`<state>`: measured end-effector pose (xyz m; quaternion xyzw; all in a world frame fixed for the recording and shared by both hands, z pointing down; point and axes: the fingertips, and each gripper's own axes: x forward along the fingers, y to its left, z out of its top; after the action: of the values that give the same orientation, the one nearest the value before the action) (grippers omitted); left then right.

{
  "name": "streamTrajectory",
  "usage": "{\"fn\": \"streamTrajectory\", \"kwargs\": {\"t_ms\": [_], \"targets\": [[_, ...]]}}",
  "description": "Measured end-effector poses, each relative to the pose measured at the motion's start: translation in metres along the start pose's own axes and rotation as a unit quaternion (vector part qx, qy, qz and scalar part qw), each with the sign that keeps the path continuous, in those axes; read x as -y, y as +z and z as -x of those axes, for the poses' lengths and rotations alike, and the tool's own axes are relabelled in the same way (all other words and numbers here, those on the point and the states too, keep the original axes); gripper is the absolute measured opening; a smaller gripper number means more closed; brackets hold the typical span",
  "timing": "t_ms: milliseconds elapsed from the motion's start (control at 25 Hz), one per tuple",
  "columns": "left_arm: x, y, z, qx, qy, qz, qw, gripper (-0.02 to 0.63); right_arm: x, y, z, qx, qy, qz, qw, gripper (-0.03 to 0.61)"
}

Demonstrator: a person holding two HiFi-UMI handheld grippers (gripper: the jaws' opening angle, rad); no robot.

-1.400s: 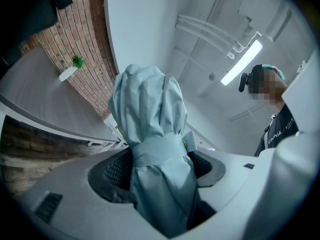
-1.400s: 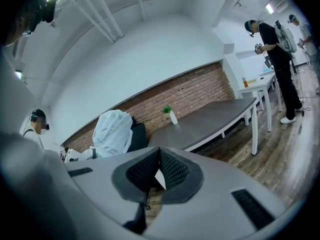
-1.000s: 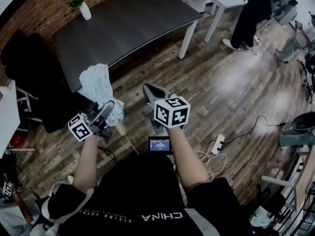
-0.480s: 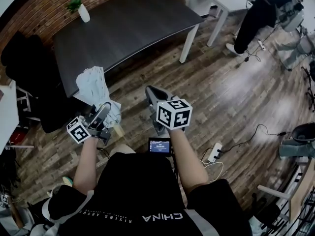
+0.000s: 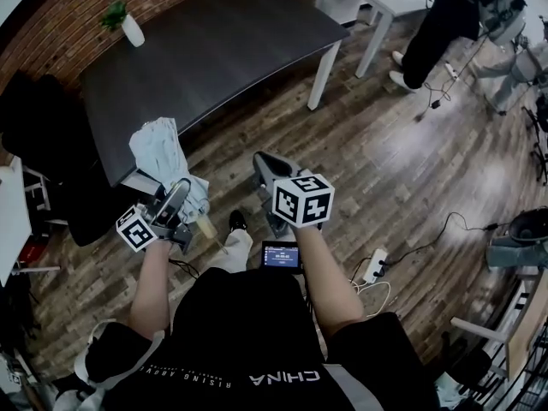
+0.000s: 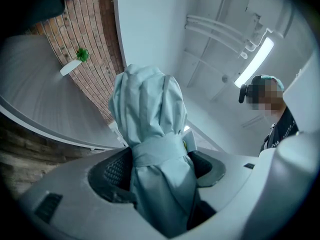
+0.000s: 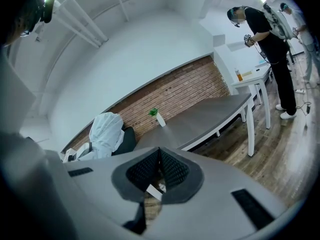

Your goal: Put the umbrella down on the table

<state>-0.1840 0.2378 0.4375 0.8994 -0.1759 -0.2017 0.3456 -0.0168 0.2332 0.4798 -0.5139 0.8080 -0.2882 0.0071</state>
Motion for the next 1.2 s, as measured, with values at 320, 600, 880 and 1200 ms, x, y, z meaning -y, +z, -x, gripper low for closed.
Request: {"fn": "streamTrajectory", "kwargs": {"t_ms": [320,600,880,1200], "targets": [[-0.048,0.035,-0.05,-0.012,-0.02,0.015,0.9996,0.31,0.029,0.043,-0.045,-0.002,-0.027,0.007,1.0,0.008],[-0.091,0.068,-0.085,-0.021,-0.037,0.022,0.9989,0.31,0.05,0.074,-0.087,0.004,-0.05,0.008,0.999,0.009],[-0.135,0.099,-0.118,-0.05,-0.053,0.024,0.9971,0.31,0.069,0.103,-0.137,0.007,-0.071,-0.001,0.997,0.009],[-0.146,0.1,-0.121,-0.058,-0.066,0.033,0.9956,0.31,0.07,0.097,-0.144,0.004,-0.086,-0.003,0.996,0.009]]}}
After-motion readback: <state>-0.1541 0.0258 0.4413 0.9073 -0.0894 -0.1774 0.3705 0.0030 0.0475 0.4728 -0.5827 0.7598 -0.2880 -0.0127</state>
